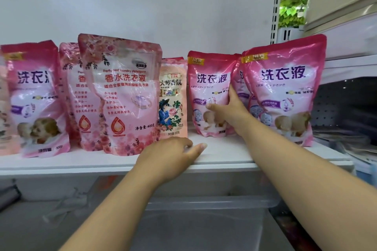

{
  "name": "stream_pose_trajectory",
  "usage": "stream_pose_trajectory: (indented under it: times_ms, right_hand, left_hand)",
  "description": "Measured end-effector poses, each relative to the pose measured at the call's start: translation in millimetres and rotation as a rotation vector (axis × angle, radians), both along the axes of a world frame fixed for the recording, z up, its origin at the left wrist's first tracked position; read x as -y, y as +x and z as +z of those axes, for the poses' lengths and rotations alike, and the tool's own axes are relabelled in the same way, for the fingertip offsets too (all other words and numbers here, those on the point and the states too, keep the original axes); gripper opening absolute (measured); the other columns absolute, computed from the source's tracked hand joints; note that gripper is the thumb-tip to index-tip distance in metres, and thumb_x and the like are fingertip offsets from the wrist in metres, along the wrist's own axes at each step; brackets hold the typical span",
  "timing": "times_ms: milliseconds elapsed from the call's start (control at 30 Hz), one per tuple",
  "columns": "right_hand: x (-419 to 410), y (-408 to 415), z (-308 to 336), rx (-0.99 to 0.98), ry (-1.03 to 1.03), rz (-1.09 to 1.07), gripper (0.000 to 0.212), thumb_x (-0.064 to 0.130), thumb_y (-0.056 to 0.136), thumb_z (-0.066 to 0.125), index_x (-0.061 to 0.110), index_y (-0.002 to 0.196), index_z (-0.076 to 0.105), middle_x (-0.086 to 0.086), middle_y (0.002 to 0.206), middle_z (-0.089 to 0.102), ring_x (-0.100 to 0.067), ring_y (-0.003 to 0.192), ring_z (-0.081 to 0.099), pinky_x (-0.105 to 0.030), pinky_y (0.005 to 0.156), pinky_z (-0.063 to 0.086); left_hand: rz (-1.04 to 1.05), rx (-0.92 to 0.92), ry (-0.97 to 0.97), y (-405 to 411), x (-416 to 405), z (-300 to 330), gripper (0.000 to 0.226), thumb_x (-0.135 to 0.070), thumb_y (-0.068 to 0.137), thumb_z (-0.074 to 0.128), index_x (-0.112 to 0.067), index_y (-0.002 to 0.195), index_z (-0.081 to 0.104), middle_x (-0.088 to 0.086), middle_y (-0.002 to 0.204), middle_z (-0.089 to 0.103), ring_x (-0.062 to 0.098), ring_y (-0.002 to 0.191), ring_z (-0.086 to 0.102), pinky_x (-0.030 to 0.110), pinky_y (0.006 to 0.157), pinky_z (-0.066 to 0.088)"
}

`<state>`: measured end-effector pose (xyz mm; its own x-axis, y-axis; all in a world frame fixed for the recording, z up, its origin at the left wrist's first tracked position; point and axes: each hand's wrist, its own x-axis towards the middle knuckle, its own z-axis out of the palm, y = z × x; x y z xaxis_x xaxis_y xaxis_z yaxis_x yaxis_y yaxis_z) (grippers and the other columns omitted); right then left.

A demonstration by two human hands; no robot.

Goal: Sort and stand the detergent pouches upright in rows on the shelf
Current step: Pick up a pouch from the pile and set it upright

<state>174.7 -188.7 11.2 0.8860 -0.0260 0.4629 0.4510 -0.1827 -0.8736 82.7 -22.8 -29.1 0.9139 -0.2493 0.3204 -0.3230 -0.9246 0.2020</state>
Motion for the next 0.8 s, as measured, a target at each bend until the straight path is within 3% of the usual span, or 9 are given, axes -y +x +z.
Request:
stream_pose_trajectory:
  times_ms: [100, 233, 300, 367, 467, 567, 667, 800]
  right_hand:
    - [-2.4, -2.4, 0.8, -0.021, -0.036, -0.018, 0.094, 0.015, 0.082, 0.068, 0.030, 0.148, 0.003, -0.001, 0.155, 0.015, -0.024, 0.142, 0.016, -0.043, 0.111, 0.020]
    - [-1.7, 1.1, 13.0, -0.091, 0.291, 0.006, 0.062, 0.027, 0.089, 0.057, 0.025, 0.144, 0.028, -0.005, 0.150, 0.029, -0.028, 0.136, 0.029, -0.045, 0.109, 0.025]
    - [-0.1, 7.1, 17.6, -0.132, 0.464, 0.009, 0.044, 0.023, 0.093, 0.052, 0.017, 0.136, 0.043, -0.009, 0.138, 0.047, -0.027, 0.125, 0.046, -0.043, 0.106, 0.036]
    - [0.8, 13.5, 19.4, -0.141, 0.565, 0.028, 0.033, 0.013, 0.093, 0.050, 0.010, 0.126, 0.053, -0.012, 0.118, 0.062, -0.026, 0.101, 0.061, -0.041, 0.095, 0.046]
    - [1.8, 17.3, 21.3, -0.102, 0.589, 0.061, 0.022, 0.005, 0.091, 0.050, 0.008, 0.110, 0.061, -0.005, 0.085, 0.068, -0.019, 0.076, 0.063, -0.037, 0.081, 0.053]
    - [3.4, 20.8, 21.1, -0.083, 0.590, 0.089, 0.013, 0.005, 0.088, 0.056, 0.015, 0.087, 0.064, 0.003, 0.065, 0.070, -0.019, 0.073, 0.065, -0.039, 0.080, 0.054]
    - [6.2, 23.1, 20.7, -0.110, 0.536, 0.073, 0.007, 0.014, 0.087, 0.059, 0.015, 0.091, 0.064, -0.003, 0.084, 0.071, -0.025, 0.092, 0.064, -0.045, 0.094, 0.048]
    - [-0.6, 10.0, 16.7, -0.183, 0.155, -0.129, 0.042, 0.042, 0.091, 0.048, 0.011, 0.119, 0.056, -0.004, 0.113, 0.060, -0.026, 0.113, 0.054, -0.037, 0.096, 0.042]
  left_hand:
    - [0.004, -0.003, -0.005, -1.5, 0.0, 0.4, 0.057, -0.063, 0.089, 0.023, -0.023, 0.101, 0.061, -0.005, 0.101, 0.063, 0.017, 0.091, 0.057, 0.035, 0.079, 0.047]
    - [0.004, -0.004, 0.012, -2.7, 0.3, 1.2, 0.057, -0.064, 0.089, 0.022, -0.024, 0.102, 0.061, -0.005, 0.103, 0.063, 0.017, 0.092, 0.057, 0.033, 0.078, 0.047]
    - [0.006, -0.009, 0.014, -3.1, 0.1, 1.4, 0.057, -0.064, 0.089, 0.023, -0.024, 0.103, 0.061, -0.006, 0.105, 0.062, 0.017, 0.094, 0.057, 0.033, 0.079, 0.047]
    - [0.010, -0.017, 0.009, -3.9, 0.0, 1.4, 0.056, -0.064, 0.089, 0.023, -0.025, 0.104, 0.061, -0.006, 0.107, 0.062, 0.017, 0.096, 0.057, 0.034, 0.081, 0.047]
    - [0.023, -0.013, -0.010, -4.1, -0.1, 2.9, 0.055, -0.064, 0.088, 0.025, -0.027, 0.104, 0.060, -0.006, 0.106, 0.063, 0.016, 0.095, 0.057, 0.033, 0.081, 0.047]
    - [0.034, -0.008, -0.021, -3.3, -0.3, 4.3, 0.053, -0.065, 0.087, 0.025, -0.029, 0.104, 0.060, -0.008, 0.107, 0.062, 0.014, 0.095, 0.056, 0.033, 0.080, 0.048]
    - [0.047, -0.014, -0.023, -3.1, 0.1, 4.9, 0.054, -0.066, 0.087, 0.025, -0.029, 0.104, 0.060, -0.008, 0.108, 0.062, 0.013, 0.096, 0.056, 0.034, 0.082, 0.048]
    - [0.055, -0.025, -0.027, -2.7, -0.1, 5.9, 0.053, -0.065, 0.087, 0.025, -0.030, 0.106, 0.059, -0.009, 0.110, 0.062, 0.013, 0.098, 0.056, 0.034, 0.083, 0.047]
